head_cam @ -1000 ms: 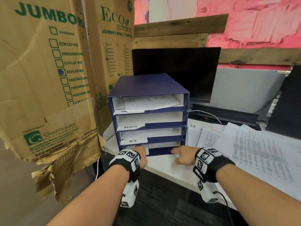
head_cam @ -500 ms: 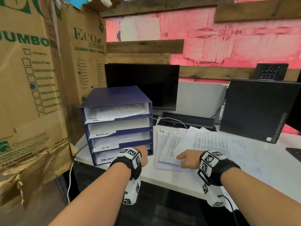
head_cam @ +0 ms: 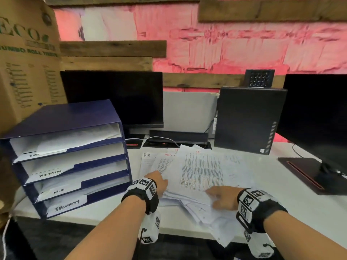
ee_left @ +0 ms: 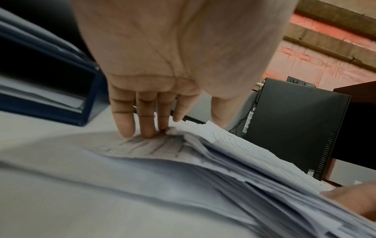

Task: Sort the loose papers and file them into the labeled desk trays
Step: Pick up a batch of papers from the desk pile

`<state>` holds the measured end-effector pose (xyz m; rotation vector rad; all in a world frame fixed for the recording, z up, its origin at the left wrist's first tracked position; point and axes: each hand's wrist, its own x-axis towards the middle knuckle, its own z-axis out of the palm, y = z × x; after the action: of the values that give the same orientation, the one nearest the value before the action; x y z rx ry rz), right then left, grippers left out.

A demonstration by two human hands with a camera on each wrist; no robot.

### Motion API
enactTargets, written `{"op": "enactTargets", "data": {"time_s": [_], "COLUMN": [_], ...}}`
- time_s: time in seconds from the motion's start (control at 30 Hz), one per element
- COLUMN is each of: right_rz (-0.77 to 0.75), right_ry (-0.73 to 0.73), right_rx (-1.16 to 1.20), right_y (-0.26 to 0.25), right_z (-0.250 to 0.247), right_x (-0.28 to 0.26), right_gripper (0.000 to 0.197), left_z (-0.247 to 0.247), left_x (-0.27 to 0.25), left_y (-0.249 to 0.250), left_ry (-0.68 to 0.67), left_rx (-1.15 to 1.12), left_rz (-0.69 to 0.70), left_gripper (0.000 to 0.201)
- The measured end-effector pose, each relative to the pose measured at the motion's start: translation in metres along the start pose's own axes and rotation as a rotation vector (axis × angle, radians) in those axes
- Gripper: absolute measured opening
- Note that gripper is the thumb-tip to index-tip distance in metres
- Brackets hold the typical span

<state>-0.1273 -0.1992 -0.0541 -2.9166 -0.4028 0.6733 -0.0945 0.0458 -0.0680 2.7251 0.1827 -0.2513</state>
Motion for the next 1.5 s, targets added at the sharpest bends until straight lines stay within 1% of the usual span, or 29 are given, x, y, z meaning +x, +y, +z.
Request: {"op": "enactTargets", "data": {"time_s": [0.03,0.1,0.13,0.2,0.27,0.33,0.4,0.47,0.57,0.63,0.73,0.87,0.9,1.0,1.07,1.1,1.17,1.3,1.33,1.37,1.43,1.47,1.5], "right_rz": [-0.007,-0.022,-0.028,-0.004,0.09,0.163,0.161,0.159,0.178,0.194,0.203,0.154,0.135,0.09,0.078,0.076,0.068,0.039,0.044,0.048,0.05,0.046,0.033], "right_ry": [0.011,0.051,0.091,0.203,0.285,0.259,0.213,0.233,0.271,0.274,0.258,0.258,0.261,0.256,0.26,0.264,0.282,0.298,0.295,0.307,0.325,0.32,0.311], "right_rx": [0.036,0.118,0.156,0.181,0.18,0.194,0.227,0.265,0.349,0.387,0.367,0.357,0.375,0.41,0.423,0.431,0.481,0.59,0.618,0.633,0.64,0.648,0.662], "right_y": [0.006,0.015,0.019,0.028,0.038,0.045,0.048,0.049,0.05,0.05,0.047,0.05,0.055,0.062,0.061,0.059,0.06,0.054,0.053,0.051,0.049,0.047,0.046], "right_z": [-0.001,-0.007,-0.01,-0.014,-0.013,-0.009,-0.005,-0.005,-0.012,-0.015,-0.011,-0.002,0.0,0.001,0.0,-0.001,-0.001,-0.003,-0.003,-0.004,-0.007,-0.008,-0.009], "right_x": [0.0,0.001,0.002,0.009,0.016,0.021,0.024,0.025,0.028,0.028,0.028,0.03,0.032,0.031,0.027,0.023,0.023,0.014,0.012,0.011,0.007,0.005,0.004], "right_gripper": [0.052,0.04,0.033,0.029,0.038,0.054,0.066,0.074,0.076,0.071,0.066,0.044,0.042,0.04,0.039,0.038,0.035,0.028,0.028,0.033,0.045,0.047,0.043], "left_z": [0.005,0.015,0.018,0.022,0.023,0.021,0.018,0.013,0.004,-0.001,-0.003,0.008,0.01,0.01,0.01,0.01,0.011,0.009,0.008,0.008,0.004,0.002,0.0], "left_x": [0.005,0.012,0.014,0.018,0.02,0.021,0.021,0.019,0.014,0.012,0.005,0.001,0.0,-0.002,-0.002,-0.003,-0.004,-0.007,-0.007,-0.007,-0.012,-0.015,-0.017], "left_y": [0.003,0.008,0.01,0.015,0.017,0.017,0.014,0.011,0.005,0.0,0.0,0.01,0.013,0.017,0.018,0.018,0.02,0.022,0.021,0.019,0.015,0.011,0.007], "left_ry": [-0.003,0.003,0.017,0.052,0.114,0.158,0.207,0.259,0.322,0.318,0.272,0.196,0.176,0.138,0.155,0.178,0.206,0.209,0.211,0.22,0.241,0.248,0.262], "left_rx": [-0.02,-0.051,-0.069,-0.105,-0.155,-0.219,-0.285,-0.372,-0.498,-0.529,-0.514,-0.44,-0.429,-0.385,-0.38,-0.388,-0.422,-0.52,-0.553,-0.59,-0.671,-0.714,-0.758], "left_rz": [-0.012,-0.027,-0.022,-0.025,-0.056,-0.068,-0.07,-0.077,-0.07,-0.06,-0.054,-0.03,-0.023,-0.009,-0.027,-0.034,-0.029,0.004,0.011,0.022,0.049,0.057,0.073], "left_gripper": [0.044,0.058,0.06,0.053,0.046,0.041,0.038,0.034,0.012,0.009,0.006,0.011,0.013,0.015,0.014,0.018,0.025,0.022,0.027,0.033,0.038,0.038,0.038]}}
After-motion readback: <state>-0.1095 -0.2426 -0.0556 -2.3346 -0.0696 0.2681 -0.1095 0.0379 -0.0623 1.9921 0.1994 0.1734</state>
